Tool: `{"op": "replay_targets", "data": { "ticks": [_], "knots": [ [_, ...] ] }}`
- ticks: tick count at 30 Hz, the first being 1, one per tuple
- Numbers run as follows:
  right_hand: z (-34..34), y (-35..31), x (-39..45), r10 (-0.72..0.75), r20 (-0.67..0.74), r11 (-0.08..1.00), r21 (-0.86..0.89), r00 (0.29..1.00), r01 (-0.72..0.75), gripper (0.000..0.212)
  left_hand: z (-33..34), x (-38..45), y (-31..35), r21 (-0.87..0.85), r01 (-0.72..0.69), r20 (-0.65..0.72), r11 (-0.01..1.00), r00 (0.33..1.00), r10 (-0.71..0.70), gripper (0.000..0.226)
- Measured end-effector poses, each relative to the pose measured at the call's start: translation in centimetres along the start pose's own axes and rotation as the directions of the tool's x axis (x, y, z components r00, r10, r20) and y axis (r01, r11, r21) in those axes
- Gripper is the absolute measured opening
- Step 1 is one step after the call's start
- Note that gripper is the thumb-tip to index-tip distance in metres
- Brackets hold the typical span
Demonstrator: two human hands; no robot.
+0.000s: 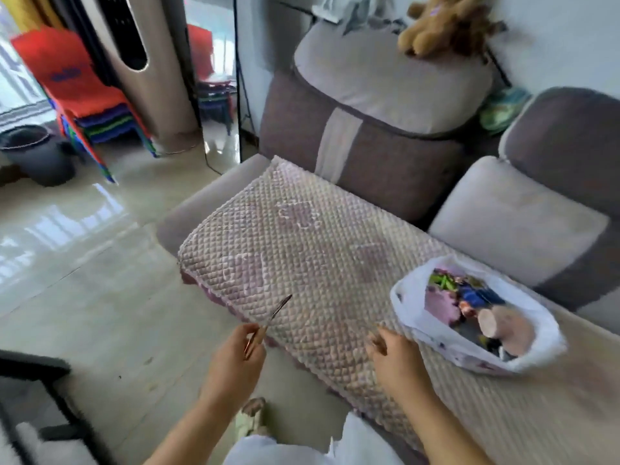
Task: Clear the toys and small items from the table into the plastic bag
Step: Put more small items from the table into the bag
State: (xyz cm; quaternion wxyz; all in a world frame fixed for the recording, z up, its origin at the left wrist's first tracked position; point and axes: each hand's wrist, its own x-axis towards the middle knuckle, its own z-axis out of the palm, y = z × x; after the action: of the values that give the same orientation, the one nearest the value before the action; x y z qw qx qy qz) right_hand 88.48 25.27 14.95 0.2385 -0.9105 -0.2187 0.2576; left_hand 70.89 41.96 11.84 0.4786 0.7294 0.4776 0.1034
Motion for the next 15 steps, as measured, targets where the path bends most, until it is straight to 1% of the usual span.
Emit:
{"op": "replay_targets", "data": {
  "ticks": [2, 4, 7, 11, 14, 15],
  "knots": [
    [-1.9, 3.5, 0.4, 0.083, -0.033, 0.994, 0.077, 0.996, -0.080, 0.016, 2.9, 0.5, 2.6, 0.029, -0.080, 0.078, 0.996, 0.994, 0.077, 0.017],
    [-3.4, 6.2, 0.7, 0.155, -0.071, 0.984, 0.100, 0.985, -0.148, 0.014, 5.4, 1.3, 4.7, 0.078, -0.138, 0.169, 0.987, 0.978, 0.124, 0.020],
    [-5.7, 9.9, 1.5, 0.243, -0.162, 0.966, 0.133, 0.956, -0.223, 0.008, 9.6, 3.0, 7.6, 0.156, -0.212, 0.286, 0.965, 0.945, 0.161, 0.020],
    [-8.3, 13.5, 3.1, 0.352, -0.240, 0.933, 0.170, 0.905, -0.318, 0.023, 15.1, 5.5, 11.2, 0.234, -0.274, 0.402, 0.933, 0.901, 0.164, 0.021],
    [-9.8, 16.1, 4.8, 0.448, -0.242, 0.889, 0.222, 0.861, -0.400, 0.038, 19.1, 7.2, 14.0, 0.273, -0.285, 0.470, 0.919, 0.873, 0.130, 0.023],
    [-10.2, 17.0, 5.5, 0.471, -0.234, 0.876, 0.242, 0.851, -0.418, 0.039, 20.5, 7.8, 14.8, 0.274, -0.282, 0.495, 0.920, 0.861, 0.117, 0.023]
  ]
}}
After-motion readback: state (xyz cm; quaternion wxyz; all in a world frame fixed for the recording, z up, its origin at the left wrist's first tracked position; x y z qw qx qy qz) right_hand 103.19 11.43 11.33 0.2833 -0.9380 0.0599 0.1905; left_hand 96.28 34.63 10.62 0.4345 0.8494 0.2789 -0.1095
